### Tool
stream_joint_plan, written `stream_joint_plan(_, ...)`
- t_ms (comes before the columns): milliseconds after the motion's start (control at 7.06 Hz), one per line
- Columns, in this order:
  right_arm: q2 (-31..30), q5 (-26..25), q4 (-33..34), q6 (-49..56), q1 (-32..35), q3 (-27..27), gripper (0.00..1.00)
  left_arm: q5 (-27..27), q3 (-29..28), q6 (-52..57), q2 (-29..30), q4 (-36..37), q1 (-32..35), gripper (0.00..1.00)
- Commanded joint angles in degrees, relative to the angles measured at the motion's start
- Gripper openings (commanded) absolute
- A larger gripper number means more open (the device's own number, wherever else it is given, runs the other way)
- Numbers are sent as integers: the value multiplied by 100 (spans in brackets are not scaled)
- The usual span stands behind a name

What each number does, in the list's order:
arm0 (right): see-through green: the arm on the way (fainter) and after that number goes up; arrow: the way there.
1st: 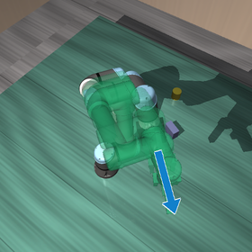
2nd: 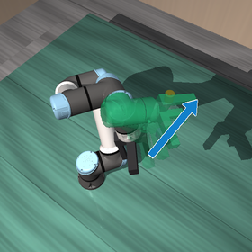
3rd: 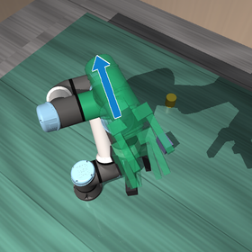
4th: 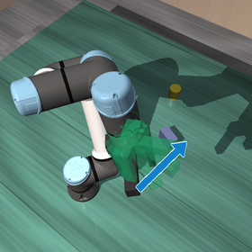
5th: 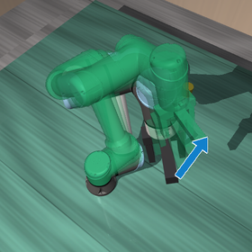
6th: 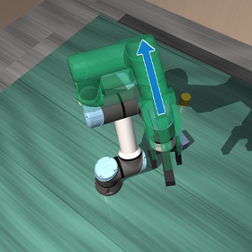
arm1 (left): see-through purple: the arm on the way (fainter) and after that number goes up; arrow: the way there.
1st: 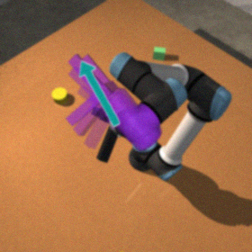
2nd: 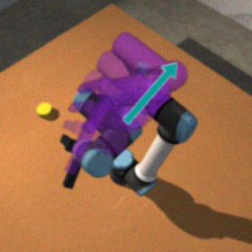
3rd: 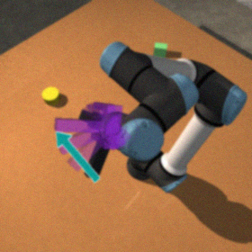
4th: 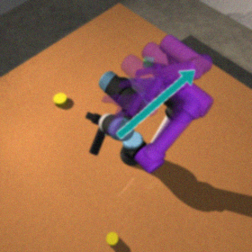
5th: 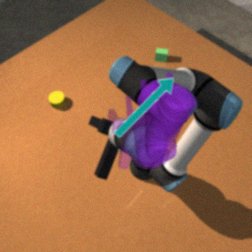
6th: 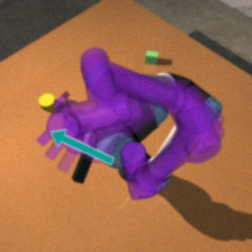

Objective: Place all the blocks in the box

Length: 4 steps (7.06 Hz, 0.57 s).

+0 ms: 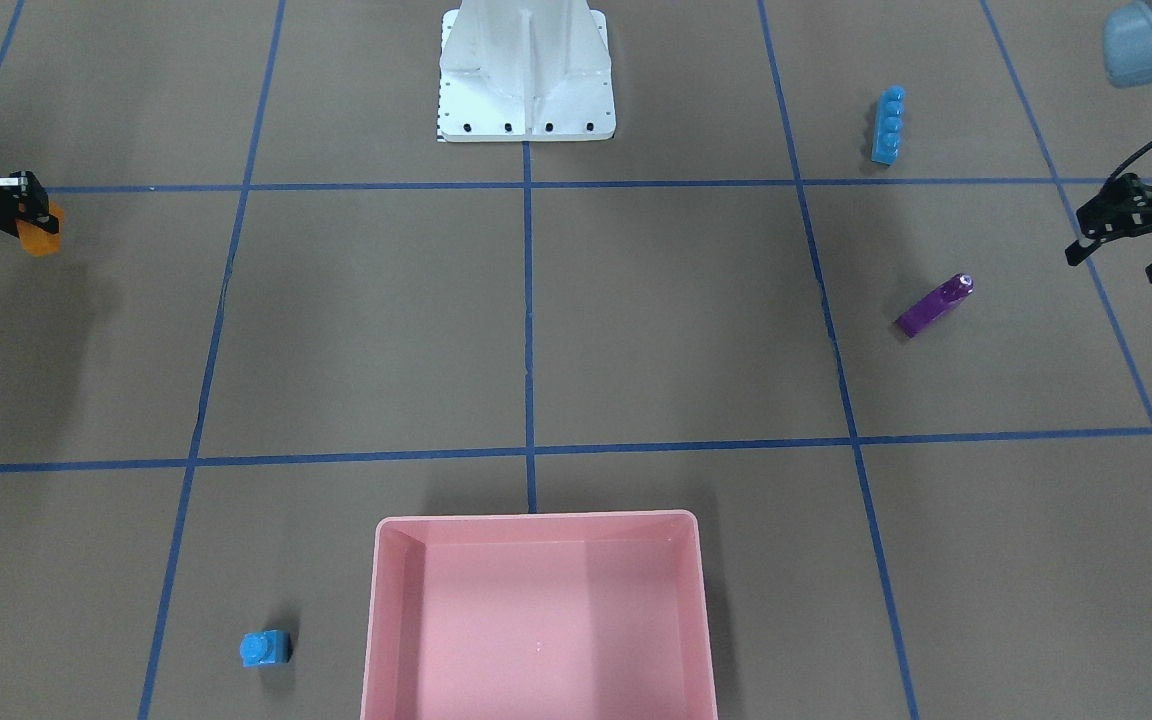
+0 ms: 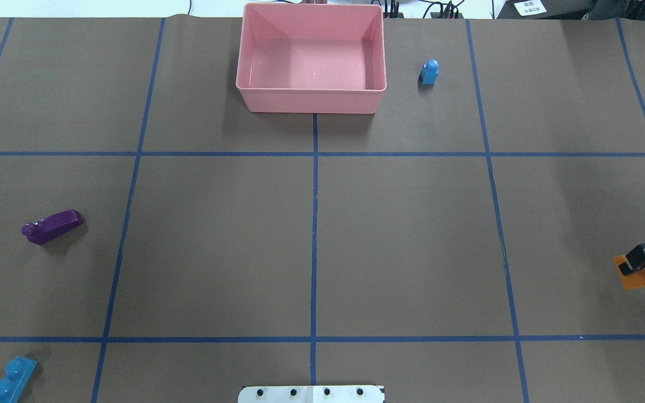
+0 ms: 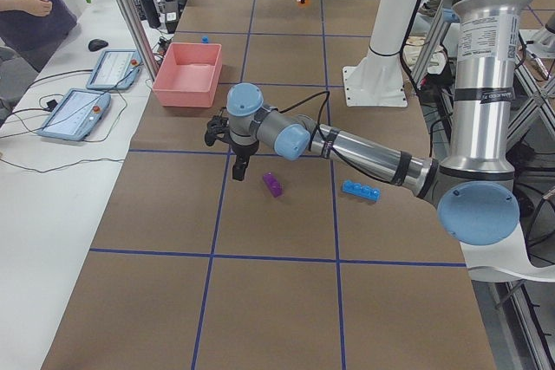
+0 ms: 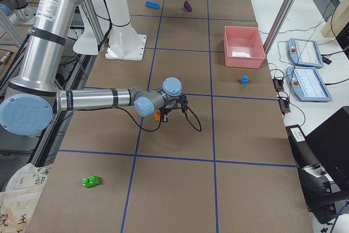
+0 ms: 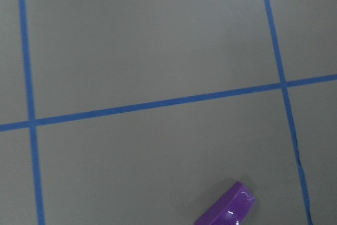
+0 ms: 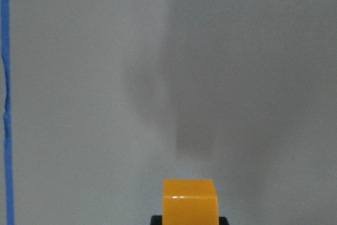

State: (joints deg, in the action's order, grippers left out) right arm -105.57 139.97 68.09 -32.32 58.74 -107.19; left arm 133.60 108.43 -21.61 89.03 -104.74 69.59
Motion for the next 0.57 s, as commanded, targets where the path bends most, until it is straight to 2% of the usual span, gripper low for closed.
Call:
stream_joint_plan(0, 1215, 232, 2012, -12, 776, -380, 0, -675, 116, -10, -9, -301, -1074, 99)
stream_joint_plan(283, 2744, 258, 3922, -20, 981, -382, 0, -783, 117, 470, -35, -301, -1403, 99)
stream_joint_plan(425, 3440, 293, 4619, -90, 982, -356, 0, -888, 47, 979, -44, -275, -1413, 99)
